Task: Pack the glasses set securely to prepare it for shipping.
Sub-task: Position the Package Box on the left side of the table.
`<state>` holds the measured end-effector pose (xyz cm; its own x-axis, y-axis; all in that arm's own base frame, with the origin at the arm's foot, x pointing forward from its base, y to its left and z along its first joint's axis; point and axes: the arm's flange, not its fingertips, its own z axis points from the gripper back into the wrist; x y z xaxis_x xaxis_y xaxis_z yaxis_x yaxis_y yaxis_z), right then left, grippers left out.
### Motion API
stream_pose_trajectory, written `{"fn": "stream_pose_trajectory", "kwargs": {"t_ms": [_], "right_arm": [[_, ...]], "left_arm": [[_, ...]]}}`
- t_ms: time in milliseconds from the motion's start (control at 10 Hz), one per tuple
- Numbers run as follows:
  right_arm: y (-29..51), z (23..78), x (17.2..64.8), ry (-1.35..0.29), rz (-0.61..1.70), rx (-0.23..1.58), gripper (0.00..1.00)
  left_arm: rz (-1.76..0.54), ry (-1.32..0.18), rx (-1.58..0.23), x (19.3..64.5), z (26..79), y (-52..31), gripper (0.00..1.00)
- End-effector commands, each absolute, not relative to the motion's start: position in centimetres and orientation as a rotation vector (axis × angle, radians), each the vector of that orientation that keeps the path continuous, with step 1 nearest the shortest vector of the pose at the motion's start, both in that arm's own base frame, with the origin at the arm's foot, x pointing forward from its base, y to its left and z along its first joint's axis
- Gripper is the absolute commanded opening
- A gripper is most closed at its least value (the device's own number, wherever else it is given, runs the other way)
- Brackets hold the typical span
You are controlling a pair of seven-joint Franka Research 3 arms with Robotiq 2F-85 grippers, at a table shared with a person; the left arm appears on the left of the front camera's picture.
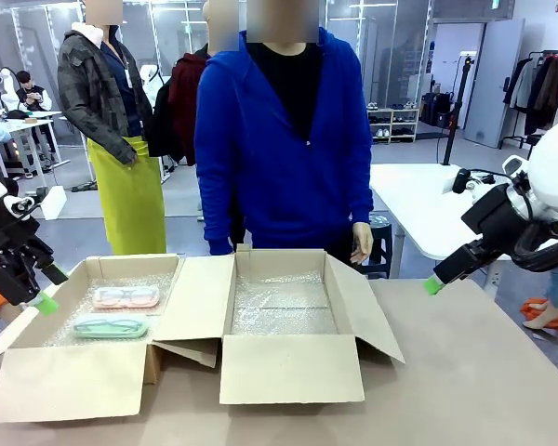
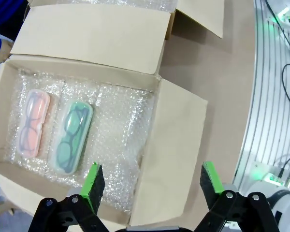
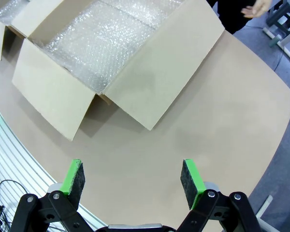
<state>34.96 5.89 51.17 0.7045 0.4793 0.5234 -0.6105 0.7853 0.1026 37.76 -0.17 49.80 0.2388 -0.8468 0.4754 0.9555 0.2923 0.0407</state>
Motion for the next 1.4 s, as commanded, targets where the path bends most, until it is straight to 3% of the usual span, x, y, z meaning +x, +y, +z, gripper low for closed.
{"fn": "stream_pose_trajectory", "kwargs": {"t_ms": [0, 1300], "right_arm": [[5.92, 51.08, 34.95, -0.502, 0.616, 0.269, 1.0], [5.92, 51.08, 34.95, -0.502, 0.616, 0.269, 1.0]], "left_arm": [[-1.255, -0.448, -0.262, 37.57, 49.78, -0.14, 1.0], [-1.255, -0.448, -0.262, 37.57, 49.78, -0.14, 1.0]]}}
